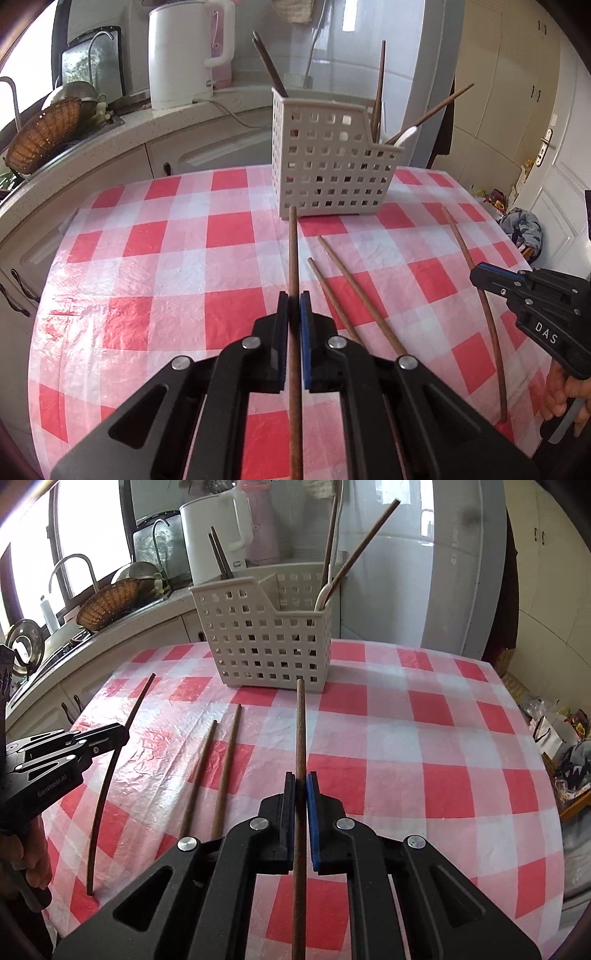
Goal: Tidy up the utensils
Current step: 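Lift both chopsticks upright and carry them over the basket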
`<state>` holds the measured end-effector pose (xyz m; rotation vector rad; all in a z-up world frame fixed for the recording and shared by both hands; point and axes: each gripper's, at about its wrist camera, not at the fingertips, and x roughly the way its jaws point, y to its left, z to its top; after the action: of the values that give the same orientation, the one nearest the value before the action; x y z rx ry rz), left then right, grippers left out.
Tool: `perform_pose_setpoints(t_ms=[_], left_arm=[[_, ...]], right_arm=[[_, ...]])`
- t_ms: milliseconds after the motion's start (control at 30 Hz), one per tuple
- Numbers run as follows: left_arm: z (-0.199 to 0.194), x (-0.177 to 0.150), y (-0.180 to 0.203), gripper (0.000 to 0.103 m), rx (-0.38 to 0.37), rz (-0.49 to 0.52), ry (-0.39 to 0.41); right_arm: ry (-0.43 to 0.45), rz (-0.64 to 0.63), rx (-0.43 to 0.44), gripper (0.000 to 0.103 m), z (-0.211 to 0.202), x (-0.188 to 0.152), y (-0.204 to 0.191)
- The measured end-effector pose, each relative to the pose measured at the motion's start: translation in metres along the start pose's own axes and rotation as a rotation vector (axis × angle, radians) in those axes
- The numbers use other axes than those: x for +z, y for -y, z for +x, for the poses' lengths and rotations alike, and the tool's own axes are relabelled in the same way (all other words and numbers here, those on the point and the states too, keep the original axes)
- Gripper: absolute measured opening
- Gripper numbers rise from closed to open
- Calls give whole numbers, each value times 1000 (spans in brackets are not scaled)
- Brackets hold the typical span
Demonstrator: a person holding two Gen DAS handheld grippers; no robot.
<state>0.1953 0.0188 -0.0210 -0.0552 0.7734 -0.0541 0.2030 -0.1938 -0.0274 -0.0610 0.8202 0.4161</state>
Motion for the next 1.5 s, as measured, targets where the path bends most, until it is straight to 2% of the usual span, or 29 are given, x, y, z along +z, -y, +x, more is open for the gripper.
perform_pose_setpoints(t_ms=[367,667,1000,1267,1500], left_arm=[[-86,2,8,6,-14,13,169],[-117,-6,18,6,-32,28,211],[-120,-1,16,6,-70,16,207],[-120,40,12,6,-113,20,218],[-132,113,9,6,-113,48,284]], right_arm=[[114,-14,9,10,-76,-5,-9],[174,-24,7,9,-117,-16,-16],[186,-8,12,9,-124,-14,-15],[223,-16,47,9,-125,32,-17],[281,-32,53,9,-131,108,-22]])
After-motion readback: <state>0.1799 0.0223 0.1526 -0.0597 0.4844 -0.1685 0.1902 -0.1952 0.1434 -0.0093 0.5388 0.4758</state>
